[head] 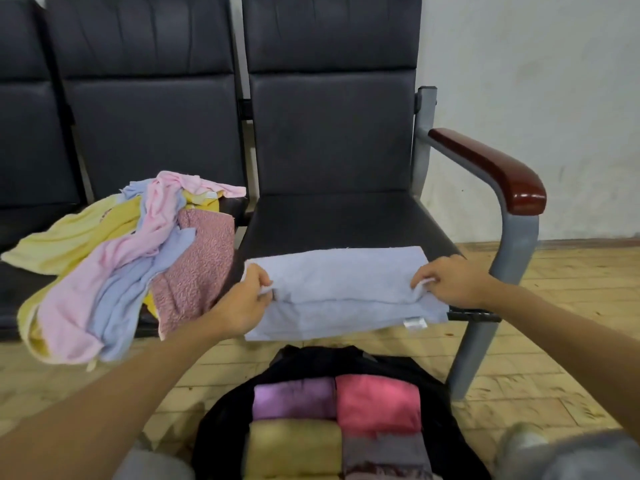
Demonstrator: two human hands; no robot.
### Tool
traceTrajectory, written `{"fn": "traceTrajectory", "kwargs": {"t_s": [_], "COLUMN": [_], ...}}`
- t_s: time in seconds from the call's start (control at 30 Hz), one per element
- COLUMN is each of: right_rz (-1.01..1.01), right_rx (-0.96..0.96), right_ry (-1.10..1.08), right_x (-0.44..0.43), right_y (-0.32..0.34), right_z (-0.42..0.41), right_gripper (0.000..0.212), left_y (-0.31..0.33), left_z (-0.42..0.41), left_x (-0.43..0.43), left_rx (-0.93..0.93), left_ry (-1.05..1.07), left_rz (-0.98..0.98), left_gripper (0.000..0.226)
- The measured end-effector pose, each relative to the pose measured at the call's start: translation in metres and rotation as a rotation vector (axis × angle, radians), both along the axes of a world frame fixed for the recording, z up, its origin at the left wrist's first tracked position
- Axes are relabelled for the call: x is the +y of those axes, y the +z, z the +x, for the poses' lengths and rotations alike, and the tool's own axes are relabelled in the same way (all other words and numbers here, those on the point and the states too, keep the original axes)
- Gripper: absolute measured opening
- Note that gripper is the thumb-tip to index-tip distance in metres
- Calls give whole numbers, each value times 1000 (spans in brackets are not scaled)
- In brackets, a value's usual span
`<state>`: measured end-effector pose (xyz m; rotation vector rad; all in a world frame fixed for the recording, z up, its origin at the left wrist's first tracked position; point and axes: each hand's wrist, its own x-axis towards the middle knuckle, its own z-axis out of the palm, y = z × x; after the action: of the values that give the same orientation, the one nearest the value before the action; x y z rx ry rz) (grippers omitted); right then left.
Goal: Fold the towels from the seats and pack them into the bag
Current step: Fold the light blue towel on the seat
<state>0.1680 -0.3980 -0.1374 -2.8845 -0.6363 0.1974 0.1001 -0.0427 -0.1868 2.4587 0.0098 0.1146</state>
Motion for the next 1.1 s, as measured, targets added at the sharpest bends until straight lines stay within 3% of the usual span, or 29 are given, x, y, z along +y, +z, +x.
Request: {"fn": "traceTrajectory", "kwargs": {"t_s": [0.13,0.2,0.53,0.73,0.83,1.0,1.1], "right_rz": [2,13,388,473,414,122,124], "right_rx": [-36,-67,-246,-363,-371,-156,-111], "right_ry": [-11,-10,-259,-299,-247,-218,-301], "right_x": [5,6,20,10,5,-1,6], "right_y": [-10,-19,-37,-16,-12,-18,-18], "right_z": [1,12,49,28,15,6,6], "right_gripper": [41,36,21,23,23,25,38], "left_y": [-11,-14,-9,14,24,21,19], "left_z": [2,10,48,23,5,-10,-3], "left_x": [5,6,8,18,20,24,22], "left_rx": [41,37,-258,-340,-266,180,128], "left_ry": [-103,-69,171,197,187,-35,-18], "left_rz": [128,124,-47,-70,-92,-130,-193], "left_gripper": [50,55,28,26,24,27,28]}}
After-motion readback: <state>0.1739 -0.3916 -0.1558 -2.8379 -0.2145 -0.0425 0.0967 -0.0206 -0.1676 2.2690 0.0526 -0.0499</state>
